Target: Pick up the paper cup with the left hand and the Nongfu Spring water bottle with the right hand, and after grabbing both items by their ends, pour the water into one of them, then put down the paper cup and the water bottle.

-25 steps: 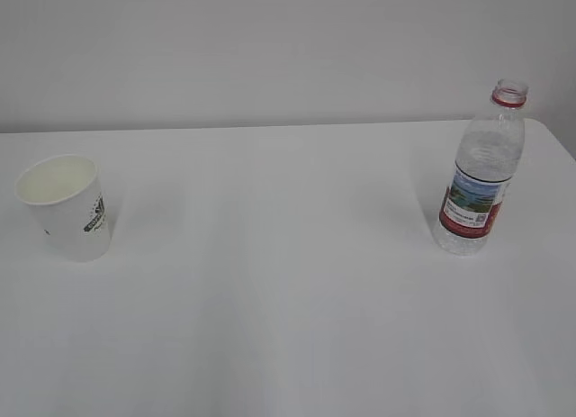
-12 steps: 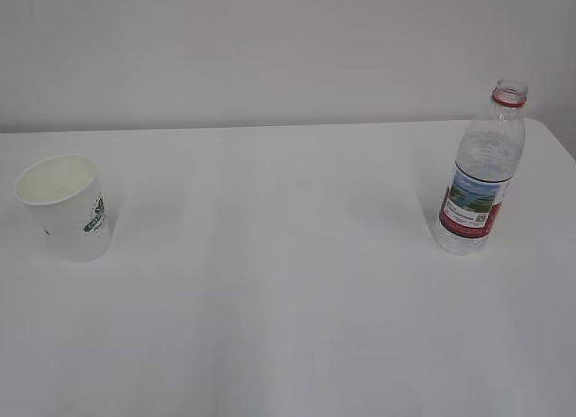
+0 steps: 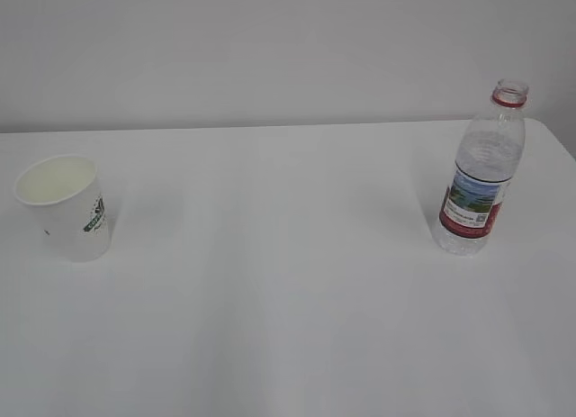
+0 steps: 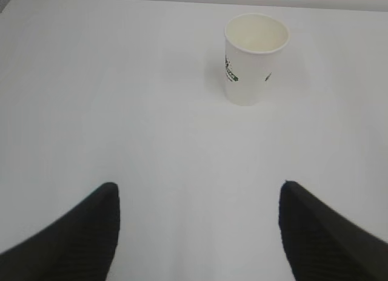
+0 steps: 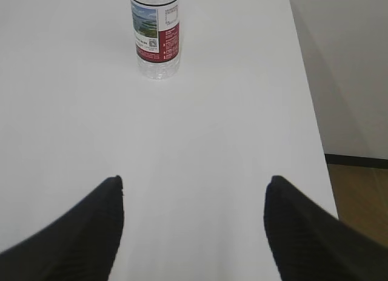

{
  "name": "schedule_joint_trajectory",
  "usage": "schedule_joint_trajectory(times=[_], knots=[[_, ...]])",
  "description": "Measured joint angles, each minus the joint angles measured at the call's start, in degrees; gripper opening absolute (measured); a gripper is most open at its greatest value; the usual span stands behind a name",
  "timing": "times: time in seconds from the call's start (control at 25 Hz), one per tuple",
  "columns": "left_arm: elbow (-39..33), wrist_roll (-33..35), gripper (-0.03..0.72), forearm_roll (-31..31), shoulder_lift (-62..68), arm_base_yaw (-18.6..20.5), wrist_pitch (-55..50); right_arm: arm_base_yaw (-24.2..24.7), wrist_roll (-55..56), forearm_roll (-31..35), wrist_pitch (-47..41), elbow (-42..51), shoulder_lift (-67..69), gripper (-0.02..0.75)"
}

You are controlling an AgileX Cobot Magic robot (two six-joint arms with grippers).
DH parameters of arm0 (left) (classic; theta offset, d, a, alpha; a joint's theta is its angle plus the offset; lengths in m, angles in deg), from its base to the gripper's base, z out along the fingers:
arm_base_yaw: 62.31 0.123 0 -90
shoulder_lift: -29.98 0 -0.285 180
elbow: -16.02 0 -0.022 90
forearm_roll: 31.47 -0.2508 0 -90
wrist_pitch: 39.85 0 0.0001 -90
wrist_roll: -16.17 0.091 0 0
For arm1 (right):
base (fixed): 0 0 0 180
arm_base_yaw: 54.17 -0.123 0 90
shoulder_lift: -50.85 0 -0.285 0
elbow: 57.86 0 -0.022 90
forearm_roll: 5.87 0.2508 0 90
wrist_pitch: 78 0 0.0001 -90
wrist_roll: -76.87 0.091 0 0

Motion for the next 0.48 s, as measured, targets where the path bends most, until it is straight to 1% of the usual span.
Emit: schedule_joint_trajectory(times=[0.48], knots=[[0.00, 0.00, 0.587, 1.41, 0.00, 0.00, 0.00, 0.00, 0.00, 0.00, 0.00, 0.00, 0.00, 0.551]])
